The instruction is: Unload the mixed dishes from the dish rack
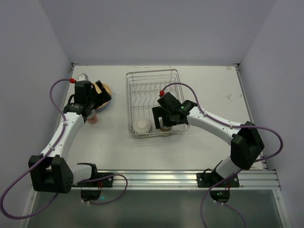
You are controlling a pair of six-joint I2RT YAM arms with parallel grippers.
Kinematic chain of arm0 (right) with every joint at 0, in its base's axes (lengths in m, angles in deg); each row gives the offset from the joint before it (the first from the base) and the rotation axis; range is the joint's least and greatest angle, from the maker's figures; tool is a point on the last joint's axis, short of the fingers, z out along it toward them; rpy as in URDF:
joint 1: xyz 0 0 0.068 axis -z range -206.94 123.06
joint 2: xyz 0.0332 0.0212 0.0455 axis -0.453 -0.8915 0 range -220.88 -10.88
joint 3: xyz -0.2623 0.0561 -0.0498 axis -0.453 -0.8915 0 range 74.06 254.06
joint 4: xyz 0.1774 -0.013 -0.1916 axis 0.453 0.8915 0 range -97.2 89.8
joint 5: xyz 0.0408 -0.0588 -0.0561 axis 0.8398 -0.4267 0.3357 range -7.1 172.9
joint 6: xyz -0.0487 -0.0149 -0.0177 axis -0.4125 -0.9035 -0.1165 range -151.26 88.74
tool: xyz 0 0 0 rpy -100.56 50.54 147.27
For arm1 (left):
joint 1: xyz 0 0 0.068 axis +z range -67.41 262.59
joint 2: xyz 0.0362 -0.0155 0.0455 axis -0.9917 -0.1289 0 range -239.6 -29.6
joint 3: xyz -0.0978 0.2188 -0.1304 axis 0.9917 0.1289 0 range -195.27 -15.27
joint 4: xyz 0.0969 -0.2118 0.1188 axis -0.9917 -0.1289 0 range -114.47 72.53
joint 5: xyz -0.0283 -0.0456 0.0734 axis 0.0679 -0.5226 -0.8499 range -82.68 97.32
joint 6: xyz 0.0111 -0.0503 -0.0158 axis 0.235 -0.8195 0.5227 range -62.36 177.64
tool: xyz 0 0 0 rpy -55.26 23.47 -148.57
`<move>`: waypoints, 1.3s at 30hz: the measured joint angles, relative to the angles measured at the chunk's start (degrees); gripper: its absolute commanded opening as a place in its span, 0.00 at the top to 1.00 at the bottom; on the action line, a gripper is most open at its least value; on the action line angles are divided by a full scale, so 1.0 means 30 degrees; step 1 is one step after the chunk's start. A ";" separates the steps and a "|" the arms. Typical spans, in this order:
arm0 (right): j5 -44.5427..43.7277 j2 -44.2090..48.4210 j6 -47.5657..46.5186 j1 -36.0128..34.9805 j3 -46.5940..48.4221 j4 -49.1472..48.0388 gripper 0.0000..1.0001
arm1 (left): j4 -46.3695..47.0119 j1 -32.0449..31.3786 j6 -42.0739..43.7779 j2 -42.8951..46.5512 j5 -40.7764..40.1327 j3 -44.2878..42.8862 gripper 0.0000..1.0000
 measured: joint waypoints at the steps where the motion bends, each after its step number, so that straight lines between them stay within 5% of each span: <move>1: -0.0058 -0.0066 0.0007 -0.0073 0.0044 0.0029 0.01 | 0.0000 -0.0029 0.0015 0.0000 0.0000 0.0000 0.00; 8: -0.0306 -0.1071 0.0095 -0.0408 0.0182 0.0219 0.07 | 0.0000 -0.0080 0.0168 0.0000 0.0000 0.0000 0.00; 19: -0.1144 -0.1362 0.0342 -0.0474 0.0342 0.0619 0.47 | 0.0000 -0.0211 0.0211 0.0000 0.0000 0.0000 0.00; 39: -0.1115 -0.0984 0.0168 -0.0240 0.2681 0.0896 0.55 | 0.1967 -0.0787 0.2229 0.2747 0.3351 0.1333 0.00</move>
